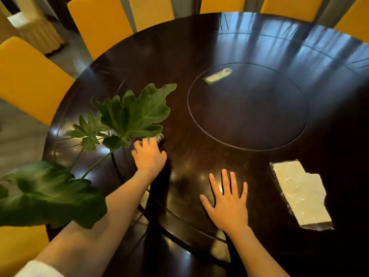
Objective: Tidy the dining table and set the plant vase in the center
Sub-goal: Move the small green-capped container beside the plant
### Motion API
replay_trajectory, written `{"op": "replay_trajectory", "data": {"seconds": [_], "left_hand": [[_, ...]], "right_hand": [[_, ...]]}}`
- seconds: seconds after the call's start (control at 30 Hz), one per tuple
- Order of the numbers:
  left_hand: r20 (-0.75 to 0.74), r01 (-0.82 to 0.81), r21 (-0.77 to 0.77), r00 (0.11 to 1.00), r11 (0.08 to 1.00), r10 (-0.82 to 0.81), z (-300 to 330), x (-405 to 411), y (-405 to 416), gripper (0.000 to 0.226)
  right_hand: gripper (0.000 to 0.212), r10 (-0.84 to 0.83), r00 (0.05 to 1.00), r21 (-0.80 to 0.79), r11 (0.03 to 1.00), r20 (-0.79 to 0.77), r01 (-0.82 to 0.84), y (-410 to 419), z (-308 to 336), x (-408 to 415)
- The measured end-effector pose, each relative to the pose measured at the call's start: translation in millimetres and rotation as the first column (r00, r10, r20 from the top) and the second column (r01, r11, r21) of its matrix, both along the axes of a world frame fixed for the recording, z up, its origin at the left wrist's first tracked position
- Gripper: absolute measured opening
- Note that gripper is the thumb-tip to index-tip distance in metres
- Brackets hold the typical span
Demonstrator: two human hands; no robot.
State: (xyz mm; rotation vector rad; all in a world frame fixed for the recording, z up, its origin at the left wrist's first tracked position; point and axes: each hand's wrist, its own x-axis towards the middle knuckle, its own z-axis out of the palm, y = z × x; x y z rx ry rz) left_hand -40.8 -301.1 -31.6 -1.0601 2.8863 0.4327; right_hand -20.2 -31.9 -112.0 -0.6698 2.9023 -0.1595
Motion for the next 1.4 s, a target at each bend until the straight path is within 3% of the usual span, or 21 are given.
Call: {"op": "replay_trajectory", "data": {"seconds": [0.13,0.23,0.5,0.87,1.27,1.4], "left_hand": [[0.003,0.012,0.084,1.000,0.996,-0.012,-2.1,2.6,-10.1,0.056],[-0.084,0.053,0.036,0.995,0.998,-0.050,2.1,9.9,-11.9,0.053],[-0.345,-0.016,0.027,0.938,1.000,0.024,22.6,15.6,0.4,0.039],[-0.238,0.036,0.087,0.971,0.996,-0.015,22.3,15.2,-0.1,0.051],[-0.261,0.116,0.073,0.961,0.991,-0.094,11.0,22.7,-9.7,0.063],[-0.267,0.148,-0.097,0.949,0.984,-0.169,16.8,30.1,9.5,0.075]], "right_hand": [[0.074,-0.001,1.000,0.014,1.000,-0.005,0.001,-0.2,-1.1,-0.7],[0.075,-0.006,1.000,0.026,1.000,-0.002,0.006,0.2,-2.7,-0.7],[0.075,-0.005,1.000,0.065,0.998,0.027,0.003,-0.9,2.3,-0.7],[0.075,-0.003,0.999,0.059,0.998,0.046,0.000,-1.3,9.3,0.3],[0.074,-0.011,0.999,0.025,1.000,0.033,0.010,-2.0,3.5,-0.5],[0.073,-0.006,0.999,0.031,1.000,0.051,0.005,-2.2,4.7,-1.6]]}}
